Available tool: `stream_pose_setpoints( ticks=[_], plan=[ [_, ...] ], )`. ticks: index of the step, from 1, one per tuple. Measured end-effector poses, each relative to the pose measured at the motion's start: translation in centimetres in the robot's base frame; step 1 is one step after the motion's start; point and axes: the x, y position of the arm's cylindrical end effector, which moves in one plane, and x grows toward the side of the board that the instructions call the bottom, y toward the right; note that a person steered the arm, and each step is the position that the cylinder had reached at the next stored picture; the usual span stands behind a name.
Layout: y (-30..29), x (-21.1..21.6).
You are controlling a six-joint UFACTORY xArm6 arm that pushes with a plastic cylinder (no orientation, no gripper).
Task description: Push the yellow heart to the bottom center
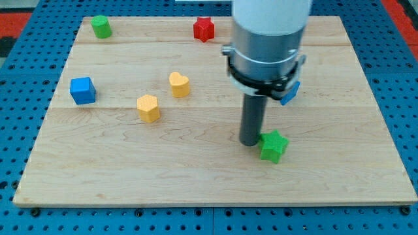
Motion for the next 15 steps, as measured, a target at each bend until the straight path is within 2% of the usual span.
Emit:
stream_pose_setpoints(
  ticks=[1, 3, 4, 5, 7, 8, 10, 11, 12, 13, 14, 15],
  plan=[
    [4.3, 1.9],
    [7.5, 2.7],
    [4.2, 2.4],
    [-0.8, 0.3],
    [-0.6, -1.0],
    [-0.2, -2.8],
    [-1.3, -13.2],
    [-4.7, -15.5],
    [-12.5, -15.5],
    [-17.4, -10.9],
    [-19.4, -7.5],
    [-15.8, -6.6]
  ],
)
